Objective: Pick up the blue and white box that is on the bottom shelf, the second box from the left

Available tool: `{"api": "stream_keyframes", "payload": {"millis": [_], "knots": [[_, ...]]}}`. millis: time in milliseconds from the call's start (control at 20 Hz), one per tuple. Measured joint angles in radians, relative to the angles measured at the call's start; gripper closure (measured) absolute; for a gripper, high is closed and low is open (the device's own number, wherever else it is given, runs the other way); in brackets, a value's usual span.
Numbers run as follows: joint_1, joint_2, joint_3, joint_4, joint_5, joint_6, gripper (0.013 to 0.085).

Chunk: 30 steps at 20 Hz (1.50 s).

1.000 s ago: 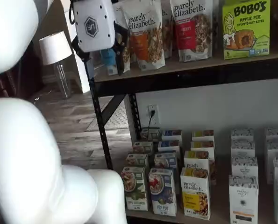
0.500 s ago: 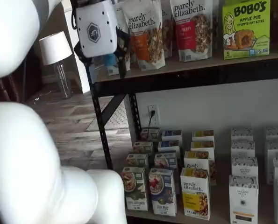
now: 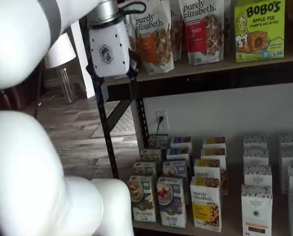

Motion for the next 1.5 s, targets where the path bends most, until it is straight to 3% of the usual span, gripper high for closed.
{"api": "stream_keyframes", "payload": {"millis": [600,900,1300,1500], "knots": [[0.040,0.070,0.168,-0.014,-0.227,0.033,0.0130],[0.047,0.127,0.252,-0.009,-0.403,0.035,0.0130],[0.057,0.270,0.333,0.031,-0.621,0.022,0.0130],[0.073,0.350,0.353,0.010,-0.710,0.043,0.0130]]}}
